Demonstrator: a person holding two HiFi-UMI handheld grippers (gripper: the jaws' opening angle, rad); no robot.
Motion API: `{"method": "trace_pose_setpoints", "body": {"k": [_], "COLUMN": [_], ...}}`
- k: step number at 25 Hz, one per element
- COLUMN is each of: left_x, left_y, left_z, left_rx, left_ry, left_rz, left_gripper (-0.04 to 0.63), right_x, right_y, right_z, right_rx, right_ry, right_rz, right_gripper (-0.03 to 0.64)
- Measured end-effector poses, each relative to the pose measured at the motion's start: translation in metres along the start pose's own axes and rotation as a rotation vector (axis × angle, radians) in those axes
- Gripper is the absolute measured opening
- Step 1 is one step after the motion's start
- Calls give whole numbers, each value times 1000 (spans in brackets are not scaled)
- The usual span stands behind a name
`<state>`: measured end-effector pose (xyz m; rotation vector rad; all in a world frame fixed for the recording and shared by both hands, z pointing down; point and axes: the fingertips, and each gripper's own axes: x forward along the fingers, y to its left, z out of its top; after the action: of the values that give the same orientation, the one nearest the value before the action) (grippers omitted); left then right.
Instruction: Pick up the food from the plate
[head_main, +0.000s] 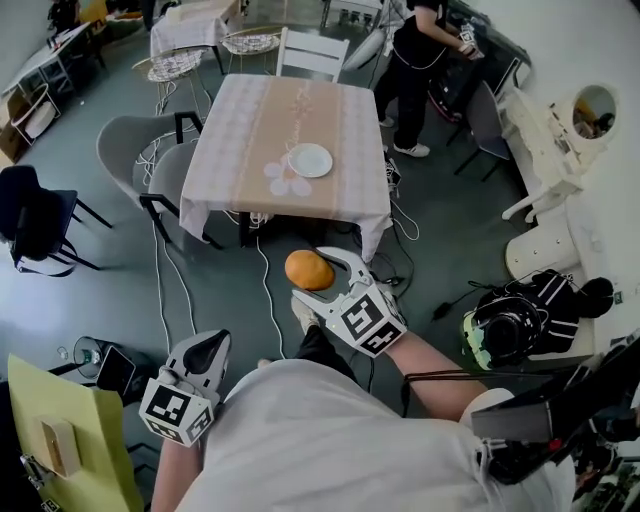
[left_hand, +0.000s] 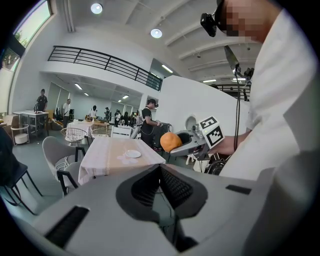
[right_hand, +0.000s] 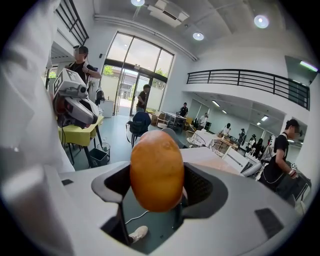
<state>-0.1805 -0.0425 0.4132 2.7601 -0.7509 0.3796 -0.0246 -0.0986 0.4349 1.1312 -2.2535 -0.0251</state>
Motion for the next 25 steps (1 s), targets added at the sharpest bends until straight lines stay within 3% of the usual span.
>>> {"method": "trace_pose_setpoints", "body": {"k": [25], "left_x": [3], "left_y": [11], "left_z": [-2], "left_rx": [-30], "left_ry": [13], "left_rz": [10], "left_gripper": [9], "right_x": [15], "right_y": [7], "right_z": [14], "right_rx": [-24], "right_ry": [-3], "right_rz": [53], "right_gripper": [327]}}
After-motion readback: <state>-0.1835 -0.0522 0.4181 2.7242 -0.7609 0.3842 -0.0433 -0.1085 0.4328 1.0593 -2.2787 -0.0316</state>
